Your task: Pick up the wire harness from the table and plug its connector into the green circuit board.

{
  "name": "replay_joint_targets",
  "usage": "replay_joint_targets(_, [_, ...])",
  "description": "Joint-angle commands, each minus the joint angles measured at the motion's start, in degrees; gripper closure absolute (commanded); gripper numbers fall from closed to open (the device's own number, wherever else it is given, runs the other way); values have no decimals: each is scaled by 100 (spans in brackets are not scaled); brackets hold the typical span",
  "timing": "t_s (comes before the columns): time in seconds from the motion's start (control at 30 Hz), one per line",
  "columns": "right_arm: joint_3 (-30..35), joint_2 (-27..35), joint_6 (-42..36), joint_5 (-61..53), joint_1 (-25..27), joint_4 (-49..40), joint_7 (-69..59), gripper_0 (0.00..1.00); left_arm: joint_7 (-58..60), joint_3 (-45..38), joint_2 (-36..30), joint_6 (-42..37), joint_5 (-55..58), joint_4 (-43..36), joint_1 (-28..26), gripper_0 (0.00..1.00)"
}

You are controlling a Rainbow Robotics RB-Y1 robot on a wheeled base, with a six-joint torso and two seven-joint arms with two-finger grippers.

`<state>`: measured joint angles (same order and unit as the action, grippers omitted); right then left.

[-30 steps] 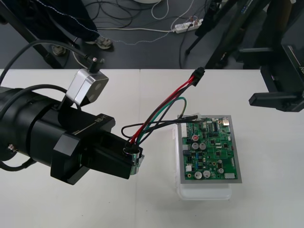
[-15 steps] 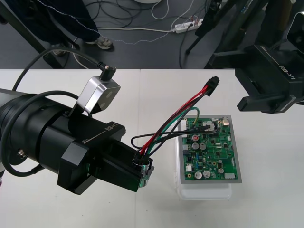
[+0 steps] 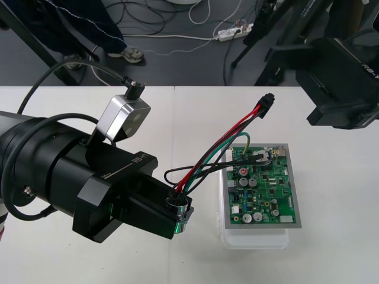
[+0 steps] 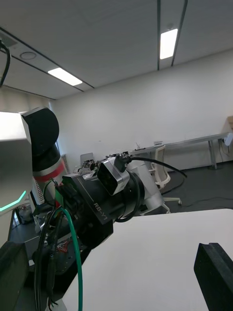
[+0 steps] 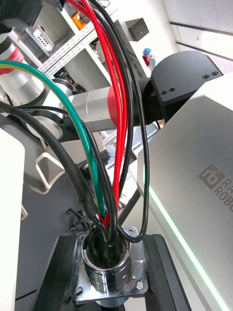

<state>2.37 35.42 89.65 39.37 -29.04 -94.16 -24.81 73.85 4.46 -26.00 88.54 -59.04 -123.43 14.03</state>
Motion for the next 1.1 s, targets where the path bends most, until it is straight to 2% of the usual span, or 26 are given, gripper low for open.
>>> replay_joint_targets(0.03, [-114, -123, 35, -140, -339, 3, -218, 0, -283, 90, 156, 146, 6, -103, -128, 100])
replay_joint_targets(0.4, [-184, -729, 35, -166, -383, 3, -367, 0, -336, 99, 183, 146, -20, -103, -155, 100])
replay_joint_targets(0.6, [-685, -738, 35, -571, -356, 3, -376, 0, -354, 99, 191, 146, -11, -103, -163, 100])
replay_joint_targets(1.1, [-1256, -694, 35, -764, -356, -111, -314, 0, -415, 108, 183, 146, -11, -103, -225, 100])
